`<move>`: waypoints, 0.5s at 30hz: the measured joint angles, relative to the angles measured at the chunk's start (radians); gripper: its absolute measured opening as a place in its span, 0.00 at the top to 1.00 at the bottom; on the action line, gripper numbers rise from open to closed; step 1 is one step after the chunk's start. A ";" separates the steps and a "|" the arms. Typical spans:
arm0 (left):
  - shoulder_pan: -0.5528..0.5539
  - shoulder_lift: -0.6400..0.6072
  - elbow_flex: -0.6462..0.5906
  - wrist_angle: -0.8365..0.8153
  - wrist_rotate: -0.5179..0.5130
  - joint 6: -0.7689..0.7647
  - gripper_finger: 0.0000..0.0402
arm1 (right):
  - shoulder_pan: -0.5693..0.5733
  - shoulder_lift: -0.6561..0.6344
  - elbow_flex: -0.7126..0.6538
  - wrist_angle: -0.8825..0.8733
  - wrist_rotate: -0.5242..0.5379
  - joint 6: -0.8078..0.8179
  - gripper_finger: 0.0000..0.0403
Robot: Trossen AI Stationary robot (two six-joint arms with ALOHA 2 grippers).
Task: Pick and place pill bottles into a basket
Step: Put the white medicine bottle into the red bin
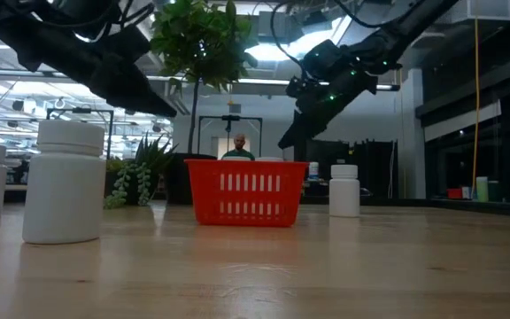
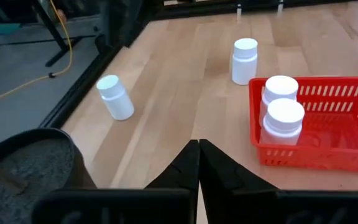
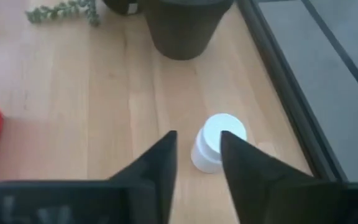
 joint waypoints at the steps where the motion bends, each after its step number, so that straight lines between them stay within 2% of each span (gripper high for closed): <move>1: 0.000 0.010 0.000 0.002 -0.001 0.000 1.00 | 0.001 -0.001 0.009 -0.006 0.000 -0.008 0.62; 8: 0.000 0.061 0.000 0.026 -0.002 0.025 1.00 | 0.000 -0.004 0.006 -0.016 0.001 -0.007 0.35; 11: 0.000 0.062 0.000 0.044 -0.001 0.026 0.99 | 0.000 -0.003 -0.011 -0.012 0.001 -0.002 0.29; 15: 0.000 0.062 0.000 0.043 -0.001 0.026 1.00 | 0.001 -0.002 -0.021 -0.002 0.002 0.074 0.25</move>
